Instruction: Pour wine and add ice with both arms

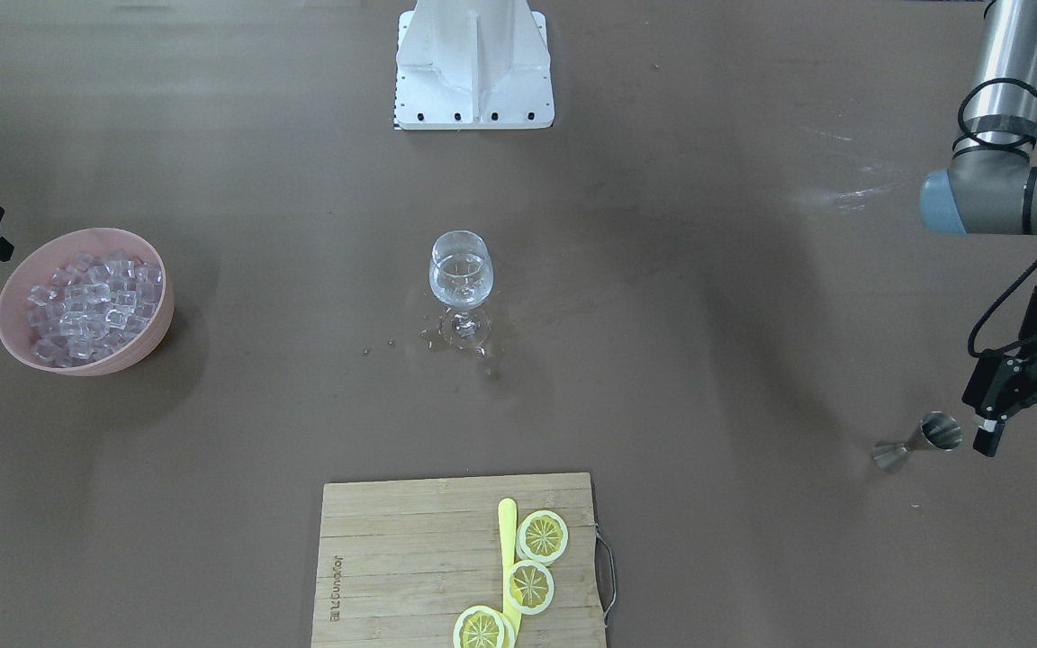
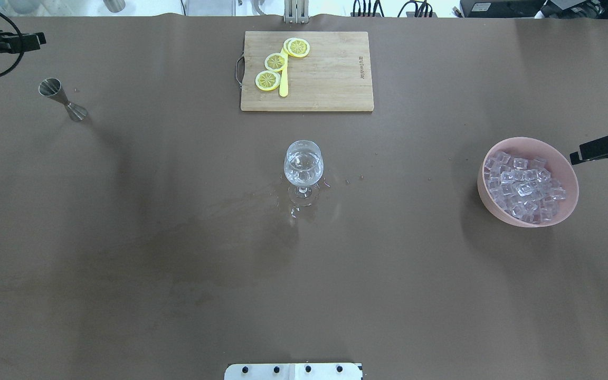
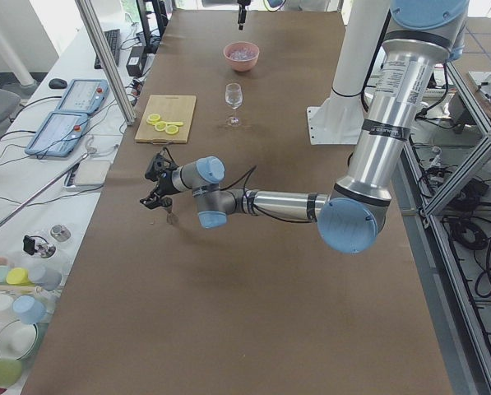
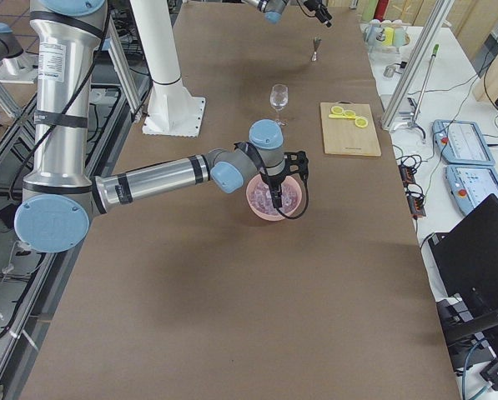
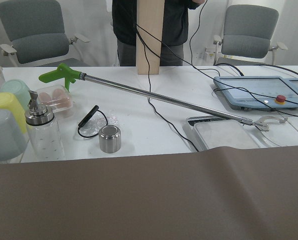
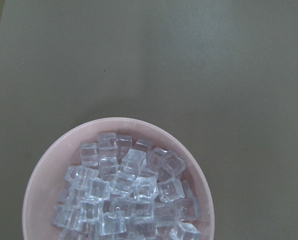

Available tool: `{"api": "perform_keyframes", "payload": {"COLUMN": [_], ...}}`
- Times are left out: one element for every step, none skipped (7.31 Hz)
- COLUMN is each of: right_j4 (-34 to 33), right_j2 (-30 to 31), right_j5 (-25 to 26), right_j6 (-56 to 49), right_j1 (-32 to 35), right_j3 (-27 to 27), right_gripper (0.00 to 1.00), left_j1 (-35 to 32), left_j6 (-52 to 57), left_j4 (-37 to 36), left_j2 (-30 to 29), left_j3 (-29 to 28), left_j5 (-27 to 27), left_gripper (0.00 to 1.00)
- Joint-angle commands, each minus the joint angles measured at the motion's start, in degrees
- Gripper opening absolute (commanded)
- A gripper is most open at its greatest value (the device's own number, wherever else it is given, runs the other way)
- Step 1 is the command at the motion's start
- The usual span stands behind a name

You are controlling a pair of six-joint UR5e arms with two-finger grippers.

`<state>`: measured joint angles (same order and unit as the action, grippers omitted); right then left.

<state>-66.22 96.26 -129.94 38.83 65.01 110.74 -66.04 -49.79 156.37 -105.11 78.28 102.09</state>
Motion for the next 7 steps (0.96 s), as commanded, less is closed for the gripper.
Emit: {"api": "perform_keyframes", "payload": {"right_j4": [0.13, -0.05, 0.04, 0.04, 0.04, 0.04, 0.04], "right_j2": [-0.81, -3.25, -4.93, -5.99, -6.52, -6.53, -6.53], "right_j5": [5.71, 6.97, 7.15, 7.16, 8.29, 8.56, 8.48], "right_j6": [5.11, 5.2, 5.11, 5.11, 5.11, 4.76, 4.85], "right_j1": [-7.31, -8.57, -9.54, -9.98, -11.38, -11.92, -12.1], "right_j3": [-0.43, -2.26, -4.28, -5.61, -6.4, -6.59, -6.5], "right_gripper": [0.99, 0.99, 0.98, 0.97, 0.94, 0.91, 0.83], "left_j1": [-3.65, -5.05, -7.58, -9.52, -10.94, -12.34, -12.79], "left_j6": [0.13, 0.13, 0.31, 0.31, 1.96, 6.94, 9.07], "left_j4": [-15.23, -23.31, -30.18, -32.86, -35.76, -41.62, -46.29], "left_j2": [-0.27, -1.84, -3.68, -3.79, -3.44, -3.18, -2.65], "left_j3": [8.86, 12.3, 14.16, 15.05, 15.14, 15.23, 16.54], "left_j5": [8.27, 12.13, 17.48, 22.14, 27.76, 33.03, 33.35], "left_gripper": [0.98, 0.98, 0.98, 0.98, 0.98, 0.98, 0.98]}}
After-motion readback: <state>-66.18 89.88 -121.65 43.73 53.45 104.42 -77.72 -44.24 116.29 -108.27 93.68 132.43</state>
